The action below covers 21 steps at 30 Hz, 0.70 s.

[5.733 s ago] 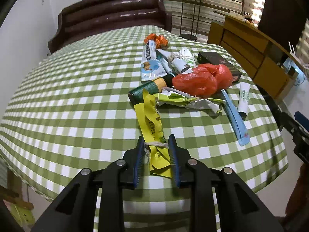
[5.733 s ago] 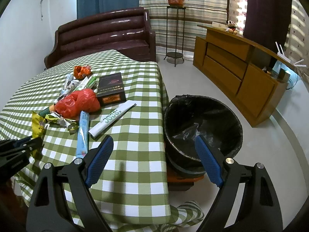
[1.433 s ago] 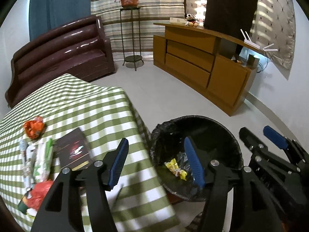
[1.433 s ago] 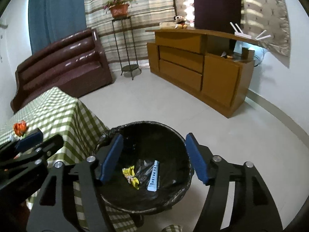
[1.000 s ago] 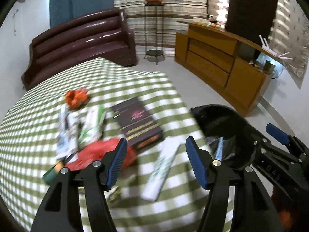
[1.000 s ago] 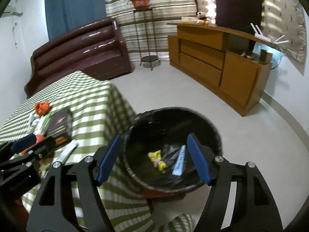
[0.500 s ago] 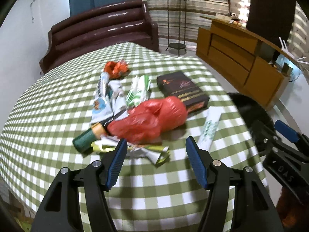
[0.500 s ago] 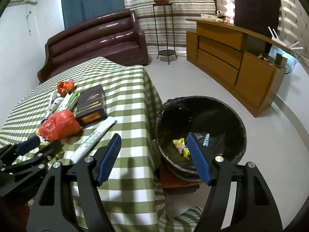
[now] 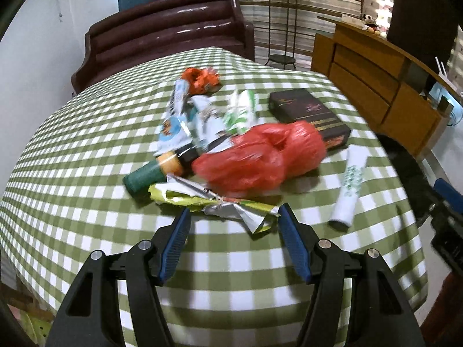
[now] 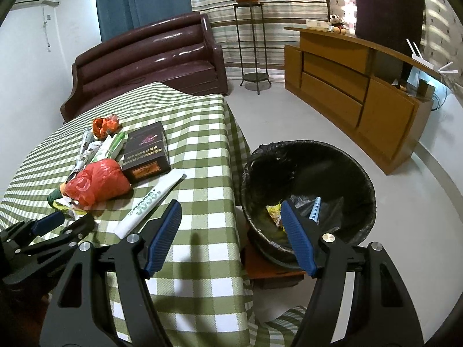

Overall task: Collect trash
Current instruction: 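Return both tools to the table toward the white wrapper and toothpaste tube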

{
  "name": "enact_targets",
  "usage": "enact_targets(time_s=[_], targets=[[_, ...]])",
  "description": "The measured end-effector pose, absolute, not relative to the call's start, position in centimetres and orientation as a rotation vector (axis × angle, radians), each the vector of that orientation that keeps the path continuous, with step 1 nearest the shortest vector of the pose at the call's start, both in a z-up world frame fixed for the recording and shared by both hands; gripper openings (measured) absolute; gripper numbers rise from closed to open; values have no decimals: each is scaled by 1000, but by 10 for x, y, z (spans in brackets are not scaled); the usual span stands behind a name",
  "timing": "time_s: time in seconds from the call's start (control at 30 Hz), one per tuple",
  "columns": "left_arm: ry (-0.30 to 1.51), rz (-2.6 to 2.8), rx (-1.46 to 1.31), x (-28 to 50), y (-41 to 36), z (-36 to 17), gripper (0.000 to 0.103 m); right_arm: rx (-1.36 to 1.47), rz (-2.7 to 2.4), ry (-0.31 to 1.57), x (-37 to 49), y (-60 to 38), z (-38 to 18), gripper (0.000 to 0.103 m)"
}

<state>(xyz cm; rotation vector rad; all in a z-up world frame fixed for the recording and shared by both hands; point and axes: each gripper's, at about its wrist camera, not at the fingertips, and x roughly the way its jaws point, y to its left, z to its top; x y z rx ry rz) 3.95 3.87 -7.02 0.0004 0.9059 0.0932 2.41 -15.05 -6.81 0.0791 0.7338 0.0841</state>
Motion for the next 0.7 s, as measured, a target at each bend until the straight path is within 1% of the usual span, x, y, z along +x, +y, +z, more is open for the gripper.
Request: enact_targets(time_s=[0.13, 0.47, 0.57, 0.63, 0.7], targets=[[916, 120, -16, 33, 55, -72, 64, 78, 86, 742, 25, -149, -71, 69], [943, 191, -72, 13, 95, -71, 64, 72, 93, 753, 26, -144, -75, 69], [937, 189, -91, 12, 97, -67, 64, 70, 94, 755, 26, -143, -76, 69], [919, 184, -81, 14, 95, -64, 66, 70, 94, 757, 27, -143, -76, 69], [916, 199, -73, 20, 93, -65, 70, 68, 94, 759, 27, -142, -77, 69]])
